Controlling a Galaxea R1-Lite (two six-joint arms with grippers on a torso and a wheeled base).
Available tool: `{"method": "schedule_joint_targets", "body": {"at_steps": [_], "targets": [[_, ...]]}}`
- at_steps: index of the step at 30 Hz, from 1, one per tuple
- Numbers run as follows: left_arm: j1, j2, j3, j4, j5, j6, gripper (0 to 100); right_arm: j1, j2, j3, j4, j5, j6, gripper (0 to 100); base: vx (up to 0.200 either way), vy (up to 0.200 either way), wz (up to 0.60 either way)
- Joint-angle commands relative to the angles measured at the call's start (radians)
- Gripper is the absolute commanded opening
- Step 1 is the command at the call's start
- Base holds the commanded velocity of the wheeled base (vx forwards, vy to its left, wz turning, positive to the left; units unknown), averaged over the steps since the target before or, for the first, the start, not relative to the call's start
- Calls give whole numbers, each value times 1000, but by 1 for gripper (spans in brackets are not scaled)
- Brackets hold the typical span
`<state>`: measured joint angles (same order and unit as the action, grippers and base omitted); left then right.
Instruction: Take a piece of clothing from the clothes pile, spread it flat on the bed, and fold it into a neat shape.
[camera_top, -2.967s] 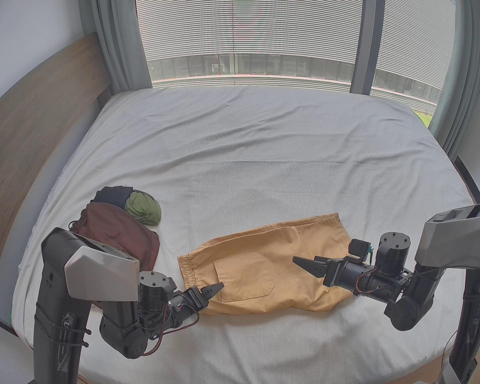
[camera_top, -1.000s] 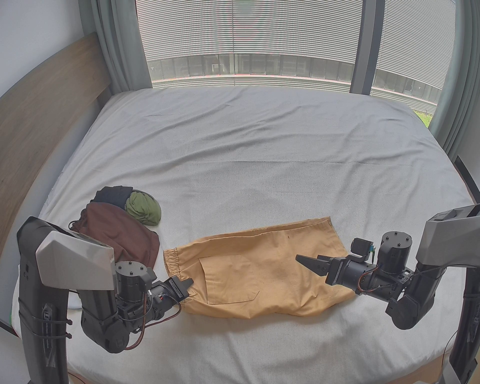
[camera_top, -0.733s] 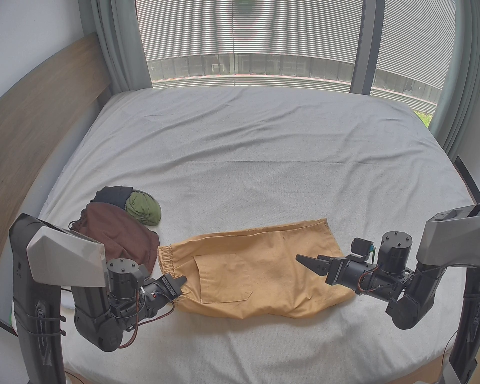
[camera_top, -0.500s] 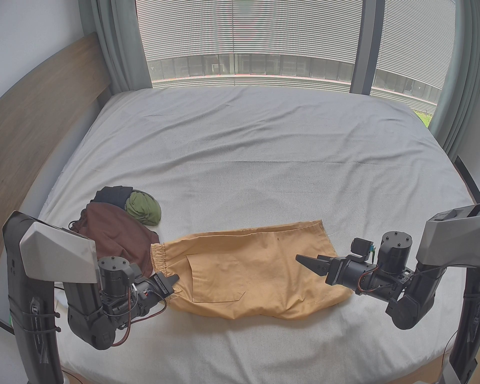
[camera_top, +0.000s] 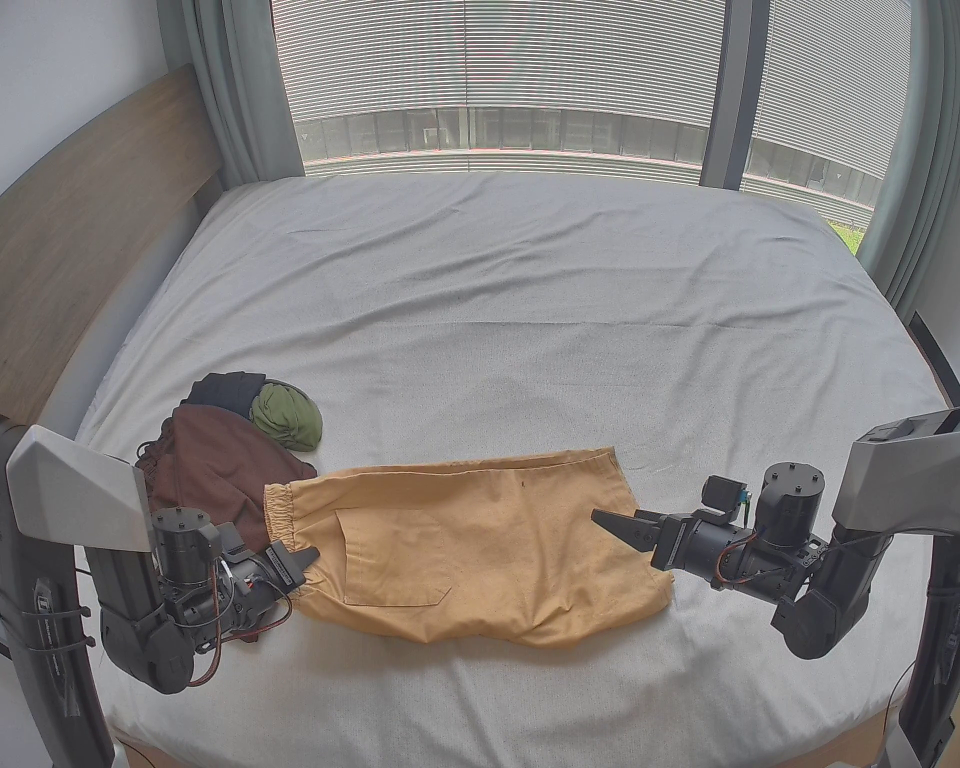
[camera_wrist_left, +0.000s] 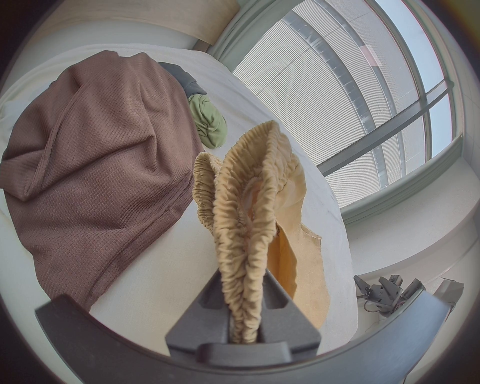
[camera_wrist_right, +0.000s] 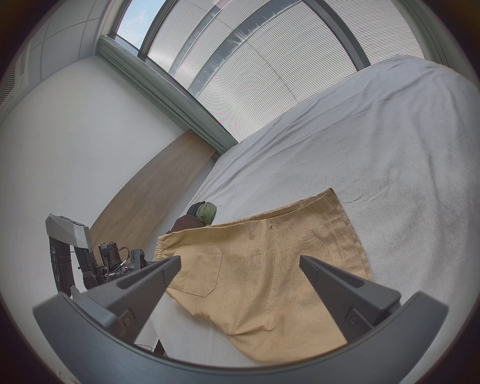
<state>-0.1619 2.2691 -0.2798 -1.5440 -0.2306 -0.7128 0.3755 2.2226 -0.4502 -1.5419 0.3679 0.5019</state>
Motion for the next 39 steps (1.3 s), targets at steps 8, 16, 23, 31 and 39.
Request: {"method": "schedule_joint_targets", "body": {"at_steps": [8,16,23,31,39], "targets": [[-113,-71,-9,4,13,-4,0,-18,-1,-2,-1,0,-2,100,0,0,0],[-200,-69,-75,1,13,-4,0,-30,-12,-4,-1,2,-2,100,0,0,0],[-281,-54,-134,1,13,-10,0,-49,-20,-7,-1,2,-2,100,0,0,0],[-343,-3,-214,1,11,-13,0,-90,-21,-27,0,14,-2,100,0,0,0],[-396,26,-291,2,17,-51,0,-118,-21,-44,0,17,-2,100,0,0,0]]}}
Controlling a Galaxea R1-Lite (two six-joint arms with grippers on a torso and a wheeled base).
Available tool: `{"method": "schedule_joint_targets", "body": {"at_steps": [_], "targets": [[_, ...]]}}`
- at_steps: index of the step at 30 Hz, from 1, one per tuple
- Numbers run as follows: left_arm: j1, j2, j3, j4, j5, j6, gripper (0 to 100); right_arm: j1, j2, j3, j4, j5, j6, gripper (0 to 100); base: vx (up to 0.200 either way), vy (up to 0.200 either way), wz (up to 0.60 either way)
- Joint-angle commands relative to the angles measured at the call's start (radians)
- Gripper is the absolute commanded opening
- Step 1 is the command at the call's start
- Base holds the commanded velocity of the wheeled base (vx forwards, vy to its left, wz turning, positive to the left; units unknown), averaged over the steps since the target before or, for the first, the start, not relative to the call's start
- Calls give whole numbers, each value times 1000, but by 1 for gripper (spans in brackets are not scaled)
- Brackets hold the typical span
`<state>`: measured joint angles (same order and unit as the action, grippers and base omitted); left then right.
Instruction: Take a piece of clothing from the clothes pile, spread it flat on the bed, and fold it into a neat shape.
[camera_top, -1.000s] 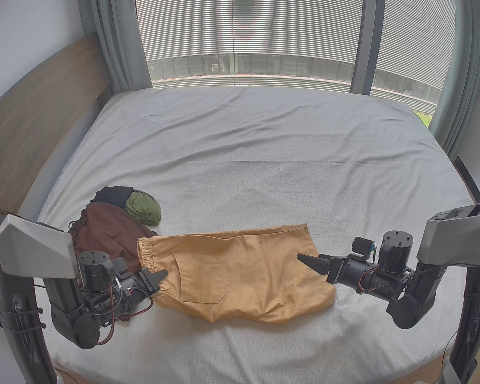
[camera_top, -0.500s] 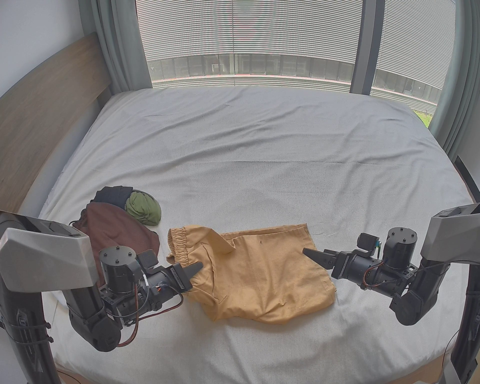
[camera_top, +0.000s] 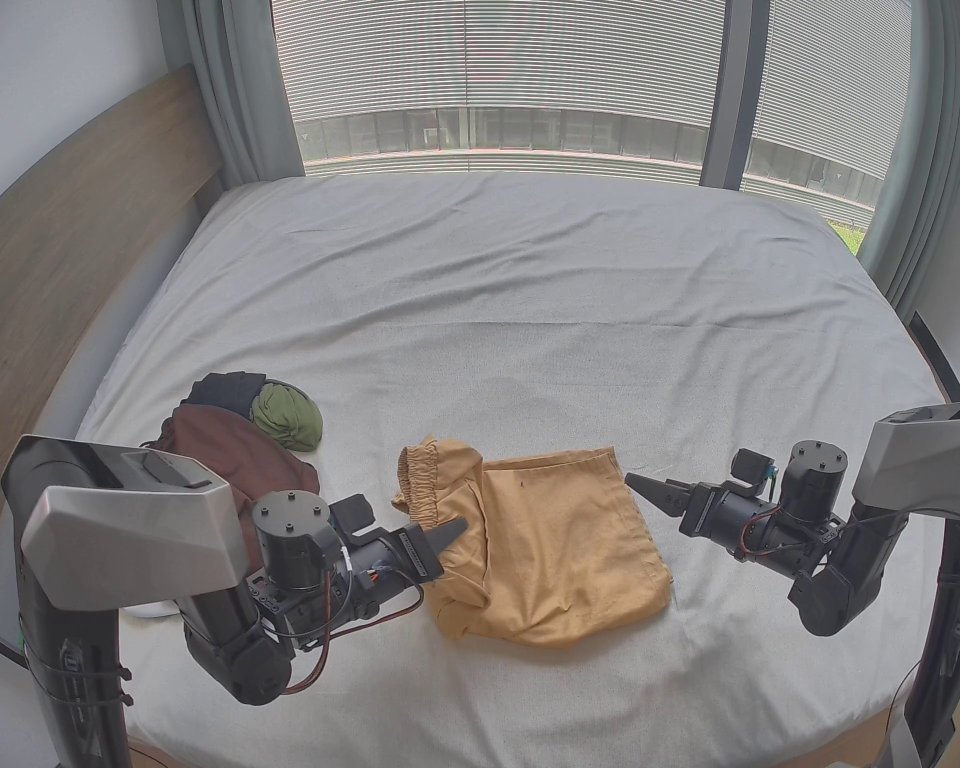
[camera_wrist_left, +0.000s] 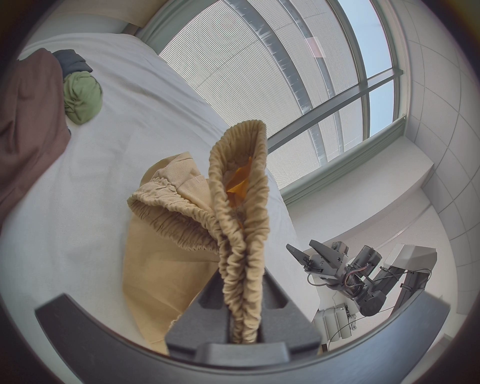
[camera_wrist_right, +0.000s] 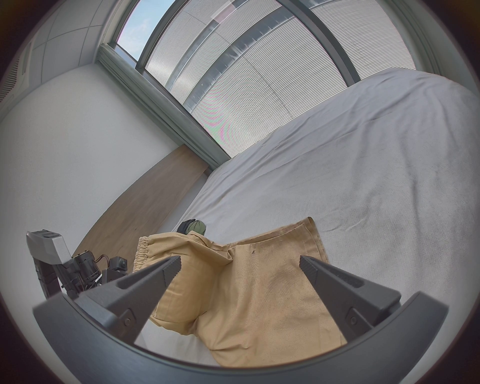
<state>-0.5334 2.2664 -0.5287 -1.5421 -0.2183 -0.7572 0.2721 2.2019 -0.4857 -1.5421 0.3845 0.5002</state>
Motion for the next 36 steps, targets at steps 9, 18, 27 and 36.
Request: {"method": "schedule_joint_targets", "body": {"at_steps": [9,18,27,36], "targets": [[-76,73,-151,39,10,-13,0,-42,-1,-20,0,7,1,100,0,0,0],[-114,84,-235,65,10,-59,0,-53,-1,-31,0,8,1,100,0,0,0],[-160,116,-336,142,10,-73,0,-85,2,-53,0,8,1,100,0,0,0],[-183,159,-424,203,13,-82,0,-108,4,-74,0,8,4,100,0,0,0]]}}
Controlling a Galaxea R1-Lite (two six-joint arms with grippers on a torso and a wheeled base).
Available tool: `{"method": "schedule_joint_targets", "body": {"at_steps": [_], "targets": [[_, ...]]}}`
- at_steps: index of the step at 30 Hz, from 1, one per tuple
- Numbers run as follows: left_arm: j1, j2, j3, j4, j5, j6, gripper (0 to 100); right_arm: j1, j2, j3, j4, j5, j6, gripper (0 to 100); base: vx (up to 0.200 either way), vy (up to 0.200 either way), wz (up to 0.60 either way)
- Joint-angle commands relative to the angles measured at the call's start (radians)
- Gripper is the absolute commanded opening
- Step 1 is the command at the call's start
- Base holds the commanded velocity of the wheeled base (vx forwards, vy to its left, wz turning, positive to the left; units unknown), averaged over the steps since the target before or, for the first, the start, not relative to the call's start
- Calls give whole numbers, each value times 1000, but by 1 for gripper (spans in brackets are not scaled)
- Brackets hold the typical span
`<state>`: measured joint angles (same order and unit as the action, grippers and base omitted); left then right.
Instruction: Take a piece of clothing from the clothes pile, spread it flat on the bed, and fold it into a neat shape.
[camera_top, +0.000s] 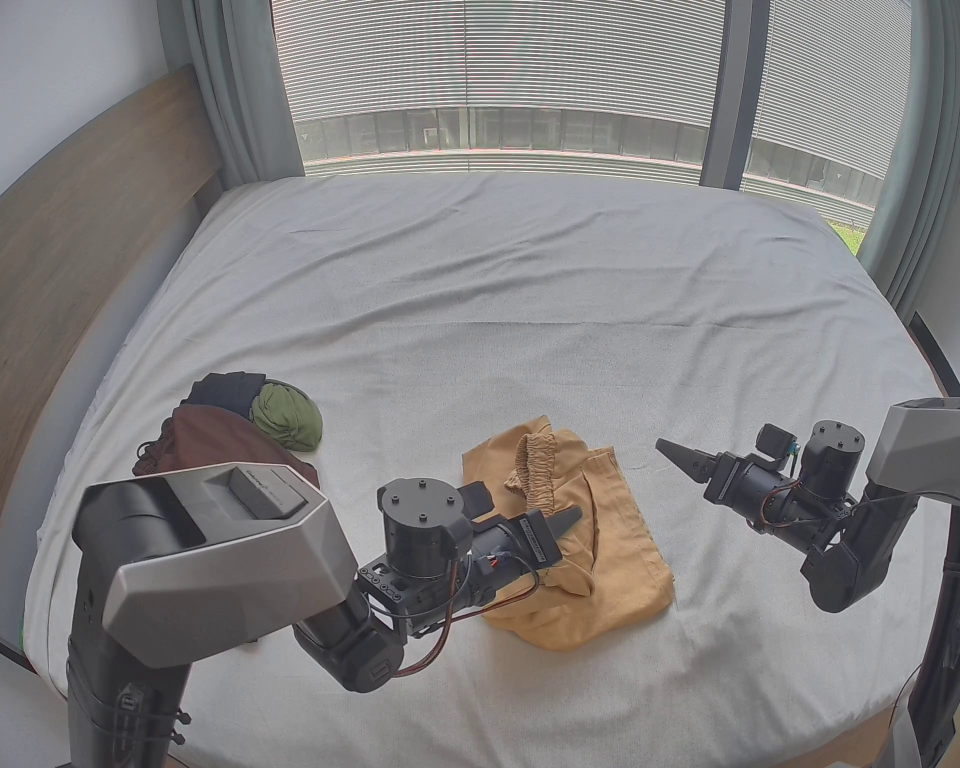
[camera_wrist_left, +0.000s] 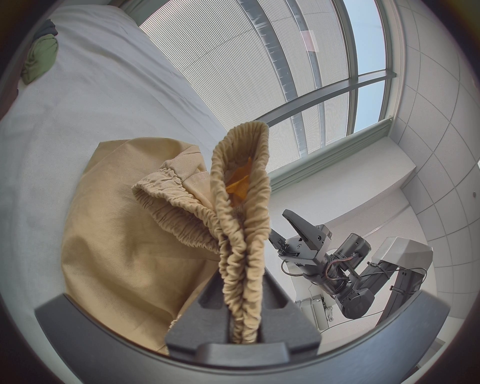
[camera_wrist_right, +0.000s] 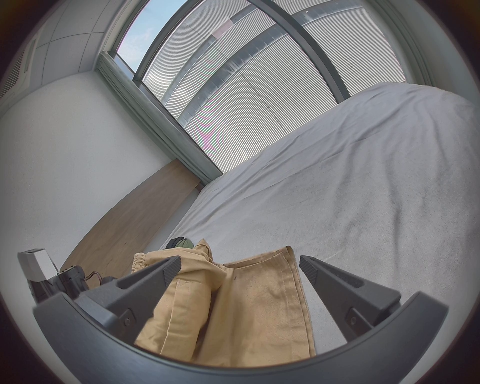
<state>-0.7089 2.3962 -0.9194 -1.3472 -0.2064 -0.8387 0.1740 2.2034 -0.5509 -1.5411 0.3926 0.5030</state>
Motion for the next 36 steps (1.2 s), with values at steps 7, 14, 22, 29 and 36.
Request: {"method": "schedule_joint_targets", "body": {"at_steps": [7,14,22,29,36], "targets": [[-17,70,-82,34,15,0,0,-25,2,-17,-1,0,2,100,0,0,0],[-18,75,-84,45,16,0,0,-25,2,-18,-1,0,2,100,0,0,0],[-20,78,-99,45,27,0,100,-25,1,-18,-1,0,2,100,0,0,0],[-12,84,-93,42,47,7,100,-25,2,-17,-1,0,2,100,0,0,0],[25,28,22,31,44,36,100,-22,12,-12,-1,0,2,100,0,0,0]]}}
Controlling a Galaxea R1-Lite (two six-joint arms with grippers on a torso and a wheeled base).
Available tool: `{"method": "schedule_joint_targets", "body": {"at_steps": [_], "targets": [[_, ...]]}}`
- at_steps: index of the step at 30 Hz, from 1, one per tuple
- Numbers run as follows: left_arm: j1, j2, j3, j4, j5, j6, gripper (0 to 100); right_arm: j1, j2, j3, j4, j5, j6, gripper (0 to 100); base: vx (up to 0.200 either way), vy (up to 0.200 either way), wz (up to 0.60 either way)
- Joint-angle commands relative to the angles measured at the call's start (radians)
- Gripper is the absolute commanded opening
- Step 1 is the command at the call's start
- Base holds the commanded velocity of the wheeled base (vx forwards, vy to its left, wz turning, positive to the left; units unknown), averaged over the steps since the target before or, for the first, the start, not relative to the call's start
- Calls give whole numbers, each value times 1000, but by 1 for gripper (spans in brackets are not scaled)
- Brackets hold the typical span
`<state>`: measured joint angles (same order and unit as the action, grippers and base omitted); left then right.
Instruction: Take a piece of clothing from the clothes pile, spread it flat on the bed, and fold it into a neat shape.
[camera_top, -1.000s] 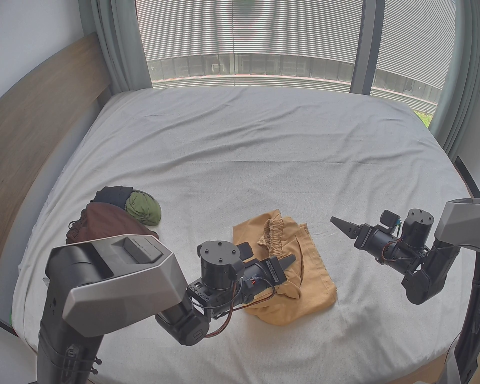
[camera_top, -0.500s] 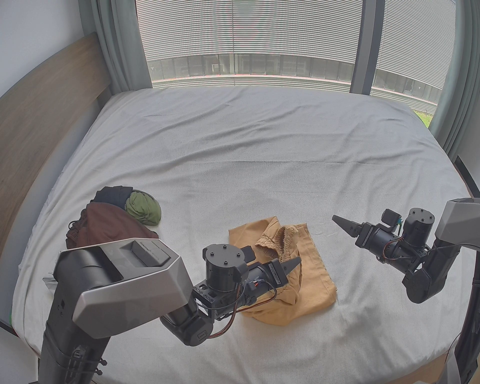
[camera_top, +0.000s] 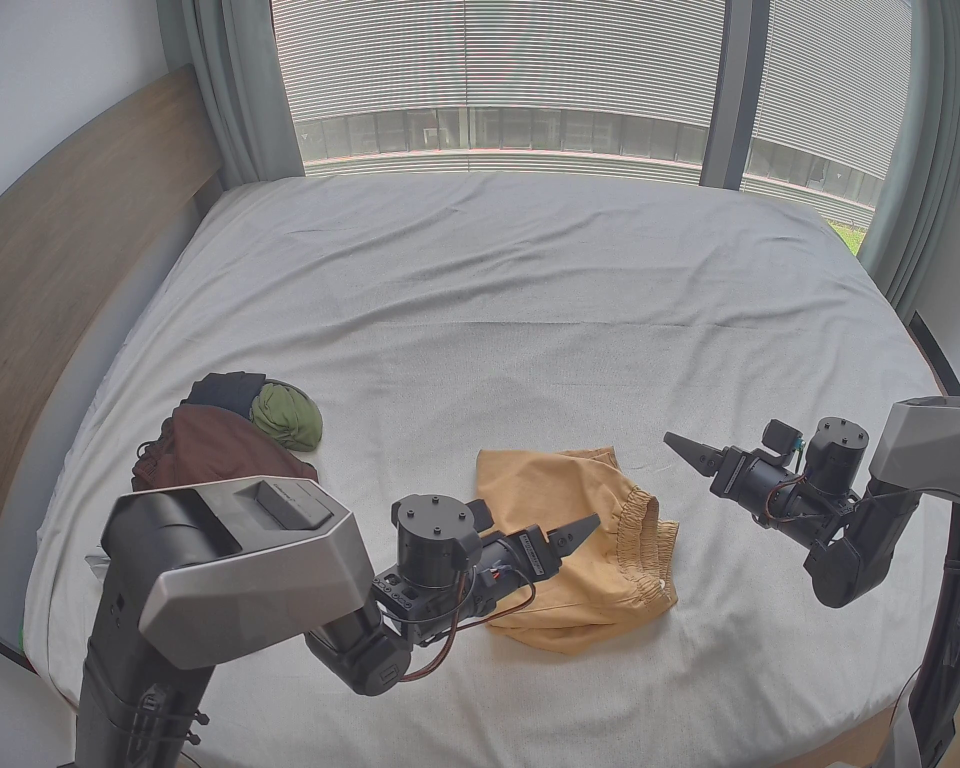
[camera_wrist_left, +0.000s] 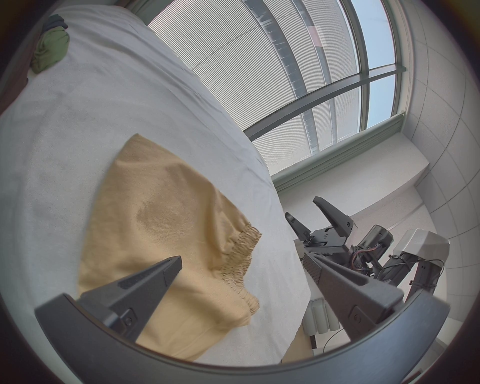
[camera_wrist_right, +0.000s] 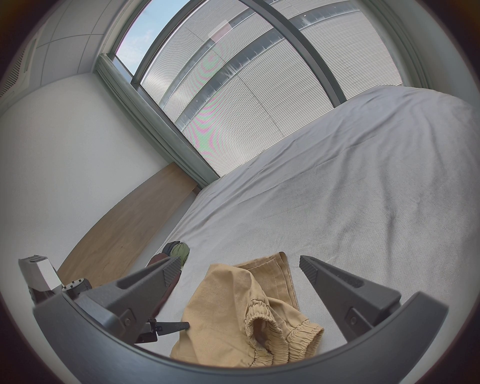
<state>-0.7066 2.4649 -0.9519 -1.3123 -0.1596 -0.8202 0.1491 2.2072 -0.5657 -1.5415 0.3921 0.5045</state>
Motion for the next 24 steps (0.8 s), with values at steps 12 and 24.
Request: {"method": "schedule_joint_targets", "body": {"at_steps": [12,24], "targets": [[116,-149,248,-102,-12,112,100,64,101,12,-2,-7,-9,100,0,0,0],[285,-221,521,-239,-17,240,100,93,203,-8,-3,-9,-7,100,0,0,0]]}}
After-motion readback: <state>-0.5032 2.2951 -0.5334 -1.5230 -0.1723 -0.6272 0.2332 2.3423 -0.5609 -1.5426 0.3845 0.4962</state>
